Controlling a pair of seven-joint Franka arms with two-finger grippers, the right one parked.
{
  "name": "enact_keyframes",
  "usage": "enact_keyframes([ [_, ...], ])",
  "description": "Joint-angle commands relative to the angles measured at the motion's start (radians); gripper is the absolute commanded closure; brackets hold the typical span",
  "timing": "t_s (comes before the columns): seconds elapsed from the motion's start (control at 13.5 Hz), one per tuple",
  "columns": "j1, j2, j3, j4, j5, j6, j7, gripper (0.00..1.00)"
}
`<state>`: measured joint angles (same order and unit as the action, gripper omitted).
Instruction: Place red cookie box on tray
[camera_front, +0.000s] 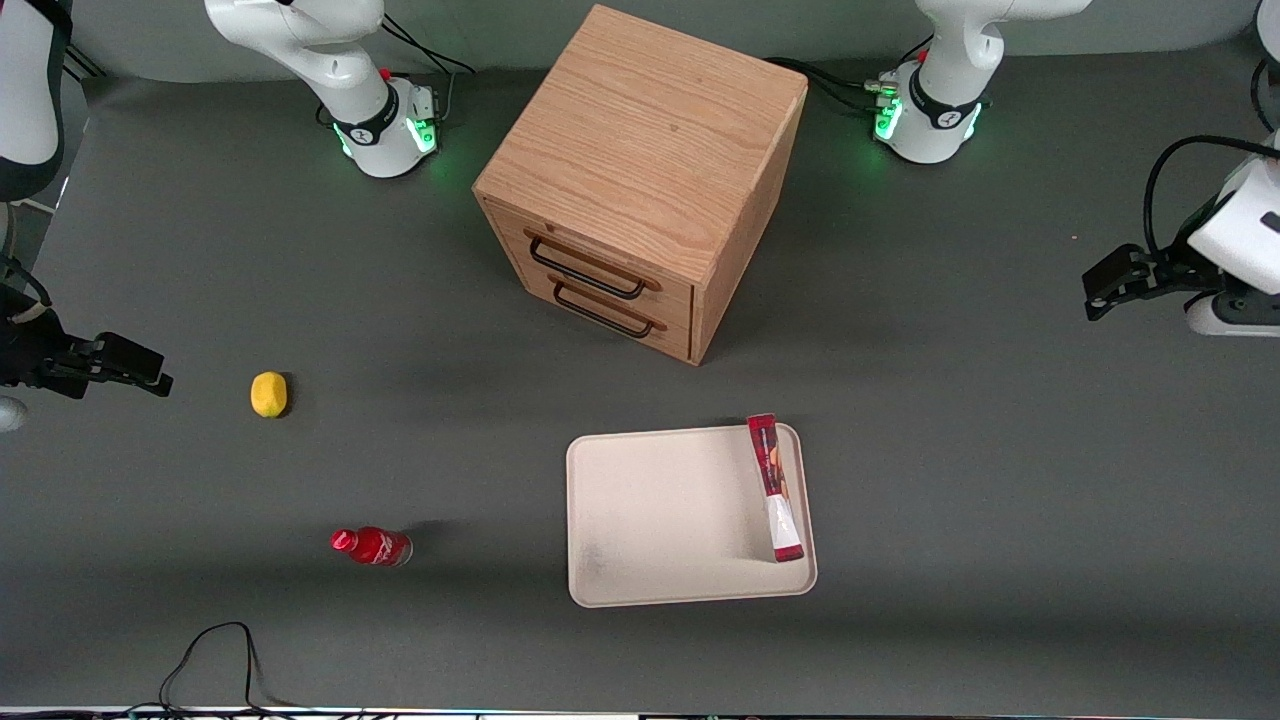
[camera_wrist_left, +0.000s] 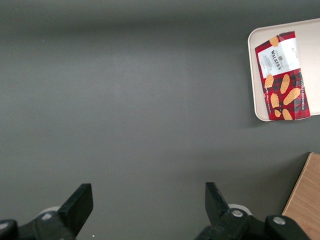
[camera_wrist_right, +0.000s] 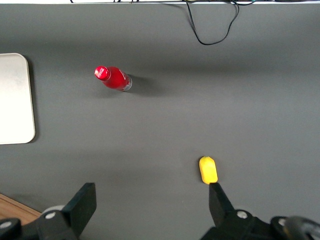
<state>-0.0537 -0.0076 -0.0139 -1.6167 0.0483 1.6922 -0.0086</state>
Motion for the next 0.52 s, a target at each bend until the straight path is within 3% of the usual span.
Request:
enact_keyframes([
  [0.0, 0.003, -0.018, 0.002, 0.027, -0.008, 0.001, 0.002, 0.00],
  [0.45, 0.026, -0.034, -0.008, 0.034, -0.010, -0.072, 0.004, 0.00],
])
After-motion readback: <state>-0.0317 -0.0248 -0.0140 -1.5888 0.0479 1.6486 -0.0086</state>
